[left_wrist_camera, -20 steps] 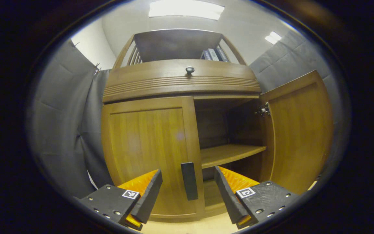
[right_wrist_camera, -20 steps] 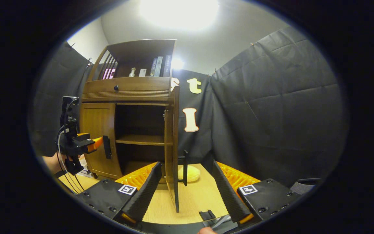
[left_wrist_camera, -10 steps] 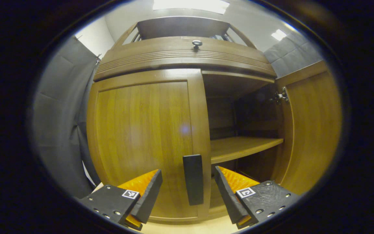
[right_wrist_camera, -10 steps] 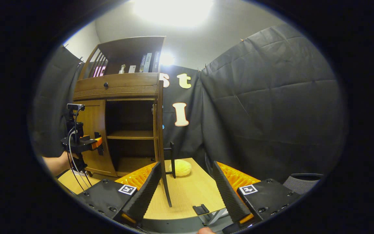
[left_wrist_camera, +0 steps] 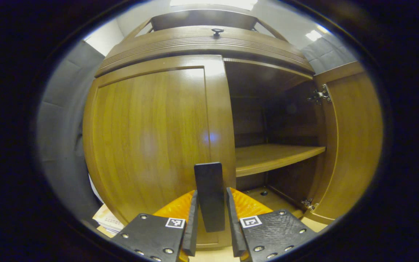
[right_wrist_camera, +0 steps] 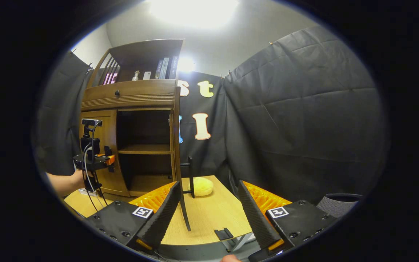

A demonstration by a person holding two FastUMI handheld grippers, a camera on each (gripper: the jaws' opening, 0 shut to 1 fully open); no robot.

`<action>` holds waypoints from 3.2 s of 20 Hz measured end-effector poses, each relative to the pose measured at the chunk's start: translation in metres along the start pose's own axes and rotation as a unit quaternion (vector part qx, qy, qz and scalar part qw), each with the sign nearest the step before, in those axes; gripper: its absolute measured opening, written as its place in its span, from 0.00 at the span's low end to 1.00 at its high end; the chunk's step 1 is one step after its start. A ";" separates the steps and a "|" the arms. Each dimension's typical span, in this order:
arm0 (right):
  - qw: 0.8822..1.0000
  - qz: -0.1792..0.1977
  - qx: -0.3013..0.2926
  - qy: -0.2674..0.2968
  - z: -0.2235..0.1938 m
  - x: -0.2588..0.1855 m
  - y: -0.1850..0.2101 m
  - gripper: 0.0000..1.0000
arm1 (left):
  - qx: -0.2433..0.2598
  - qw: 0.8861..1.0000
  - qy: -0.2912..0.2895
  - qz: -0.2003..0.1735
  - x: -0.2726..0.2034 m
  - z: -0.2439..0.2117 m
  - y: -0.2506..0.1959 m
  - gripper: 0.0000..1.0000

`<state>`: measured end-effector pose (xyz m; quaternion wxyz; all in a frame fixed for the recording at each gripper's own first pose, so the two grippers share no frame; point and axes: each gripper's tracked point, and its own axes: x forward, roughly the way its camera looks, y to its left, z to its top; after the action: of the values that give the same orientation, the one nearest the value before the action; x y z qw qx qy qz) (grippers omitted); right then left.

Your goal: Open the right door of the double-door shoe cabinet with the right hand, and open the left door with the left hand.

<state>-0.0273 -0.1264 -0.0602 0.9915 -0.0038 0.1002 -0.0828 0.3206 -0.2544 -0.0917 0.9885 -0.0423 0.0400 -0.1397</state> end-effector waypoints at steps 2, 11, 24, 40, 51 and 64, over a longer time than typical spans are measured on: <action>1.000 0.002 0.001 -0.001 -0.001 0.001 -0.001 0.97 | -0.006 1.000 0.002 0.002 -0.010 -0.003 0.001 0.29; 0.999 0.032 0.008 -0.007 -0.001 0.009 0.009 0.99 | -0.012 1.000 0.017 0.009 -0.040 -0.004 0.004 0.18; 0.995 0.101 0.007 -0.012 0.000 0.027 0.057 0.99 | -0.021 0.999 0.029 0.019 -0.128 -0.006 0.031 0.20; 0.985 0.170 0.008 -0.023 0.007 0.033 0.127 0.99 | -0.017 0.998 0.037 0.053 -0.218 -0.007 0.093 0.21; 0.978 0.206 0.003 -0.024 0.013 0.030 0.165 0.97 | -0.009 0.997 0.034 0.069 -0.246 -0.010 0.139 0.16; 0.972 0.234 0.000 -0.023 0.014 0.033 0.201 1.00 | -0.003 0.991 0.034 0.126 -0.276 -0.014 0.216 0.11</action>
<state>0.0398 0.0663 -0.0582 0.9854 0.0174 0.0757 0.1513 0.1144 0.0287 -0.1075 0.9961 -0.0352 0.0794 -0.0154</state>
